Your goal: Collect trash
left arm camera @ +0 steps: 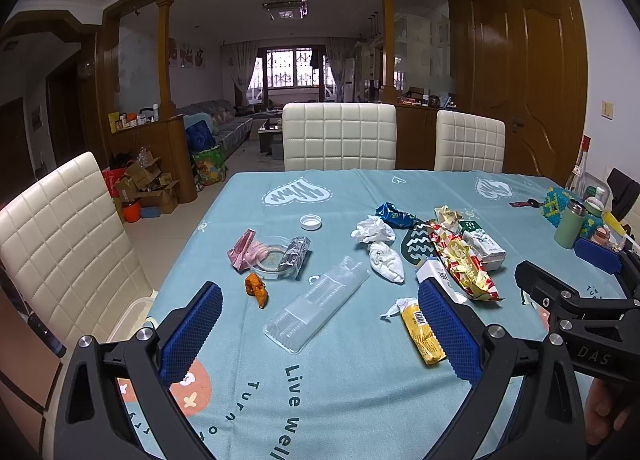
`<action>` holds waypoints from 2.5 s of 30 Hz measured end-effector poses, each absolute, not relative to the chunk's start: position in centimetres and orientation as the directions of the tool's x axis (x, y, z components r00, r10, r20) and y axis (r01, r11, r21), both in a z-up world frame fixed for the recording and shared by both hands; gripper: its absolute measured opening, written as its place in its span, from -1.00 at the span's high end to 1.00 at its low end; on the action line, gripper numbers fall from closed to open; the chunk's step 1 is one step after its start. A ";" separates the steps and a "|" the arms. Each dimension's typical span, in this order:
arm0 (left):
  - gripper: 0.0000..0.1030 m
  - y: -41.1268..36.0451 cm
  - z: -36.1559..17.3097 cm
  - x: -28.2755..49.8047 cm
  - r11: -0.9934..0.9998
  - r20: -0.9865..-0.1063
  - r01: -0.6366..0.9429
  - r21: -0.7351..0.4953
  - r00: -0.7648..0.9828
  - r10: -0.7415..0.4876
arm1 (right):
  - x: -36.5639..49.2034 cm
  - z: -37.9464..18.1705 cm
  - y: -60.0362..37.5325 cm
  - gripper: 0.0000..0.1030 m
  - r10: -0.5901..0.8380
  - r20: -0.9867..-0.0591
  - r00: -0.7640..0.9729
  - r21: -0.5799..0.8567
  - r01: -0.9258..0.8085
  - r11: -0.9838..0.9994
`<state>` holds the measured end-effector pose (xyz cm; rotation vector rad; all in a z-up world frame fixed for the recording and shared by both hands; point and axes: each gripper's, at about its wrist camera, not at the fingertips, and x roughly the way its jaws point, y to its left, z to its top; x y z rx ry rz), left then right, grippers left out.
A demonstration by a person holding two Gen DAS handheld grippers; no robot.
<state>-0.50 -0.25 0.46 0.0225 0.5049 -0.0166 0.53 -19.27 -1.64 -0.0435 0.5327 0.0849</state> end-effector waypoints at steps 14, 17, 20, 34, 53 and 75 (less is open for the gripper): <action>-0.86 -0.3 0.5 -0.5 1.000 -0.487 0.021 0.018 0.874 -0.009 | 0.6 -1.6 -19.2 -0.94 0.068 -0.509 0.858 -0.021 -0.092 0.996; -0.86 -0.3 0.5 -0.5 1.000 -0.487 0.021 0.015 0.873 -0.011 | 0.6 -1.6 -19.2 -0.94 0.069 -0.509 0.858 -0.021 -0.092 0.996; -0.86 -0.3 0.5 -0.5 1.000 -0.487 0.021 0.016 0.873 -0.010 | 0.6 -1.5 -19.2 -0.94 0.068 -0.509 0.858 -0.021 -0.091 0.996; -0.86 -0.3 0.4 -0.5 1.000 -0.487 0.021 0.013 0.873 -0.012 | 0.6 -1.7 -19.0 -0.94 0.068 -0.509 0.858 -0.021 -0.092 0.996; -0.86 -0.3 0.4 -0.5 1.000 -0.489 0.021 0.012 0.872 -0.013 | 0.6 -1.7 -19.0 -0.94 0.068 -0.509 0.858 -0.023 -0.092 0.995; -0.86 -0.9 -1.4 0.0 1.000 -0.530 0.009 0.012 0.848 -0.001 | 1.5 -3.5 -18.5 -0.94 0.066 -0.547 0.835 -0.024 -0.094 0.995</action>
